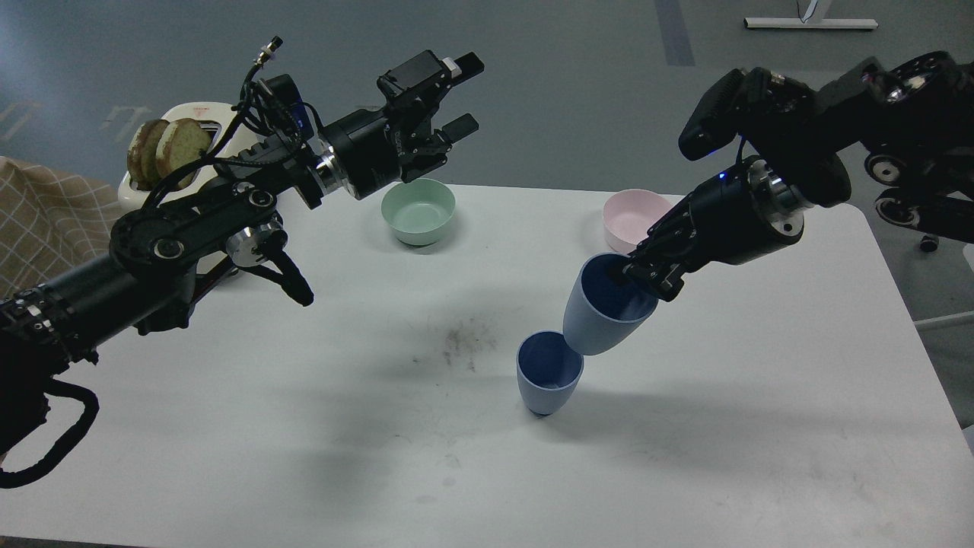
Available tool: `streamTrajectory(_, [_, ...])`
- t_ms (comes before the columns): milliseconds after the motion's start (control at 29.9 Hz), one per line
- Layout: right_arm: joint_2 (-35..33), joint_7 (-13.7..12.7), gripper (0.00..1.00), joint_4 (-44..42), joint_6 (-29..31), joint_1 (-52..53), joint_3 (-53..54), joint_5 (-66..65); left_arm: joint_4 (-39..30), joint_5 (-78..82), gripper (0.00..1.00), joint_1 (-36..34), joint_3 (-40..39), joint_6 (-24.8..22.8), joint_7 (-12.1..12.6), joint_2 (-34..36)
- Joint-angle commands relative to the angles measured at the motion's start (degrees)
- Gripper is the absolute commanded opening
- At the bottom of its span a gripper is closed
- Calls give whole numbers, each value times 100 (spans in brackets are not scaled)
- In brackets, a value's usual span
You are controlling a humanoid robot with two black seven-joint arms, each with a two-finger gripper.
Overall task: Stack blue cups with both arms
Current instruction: 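Move the held cup over the centered blue cup with the right gripper, then lower the cup into the centered blue cup with the right gripper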
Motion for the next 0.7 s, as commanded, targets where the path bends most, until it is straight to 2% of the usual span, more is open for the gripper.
streamTrajectory(0, [237, 0, 0, -17, 0, 11, -90, 7, -3, 0, 98, 1, -6, -1, 0, -2])
streamTrajectory(668, [791, 0, 0, -351, 0, -7, -196, 245, -3, -9, 98, 1, -14, -9, 0, 7])
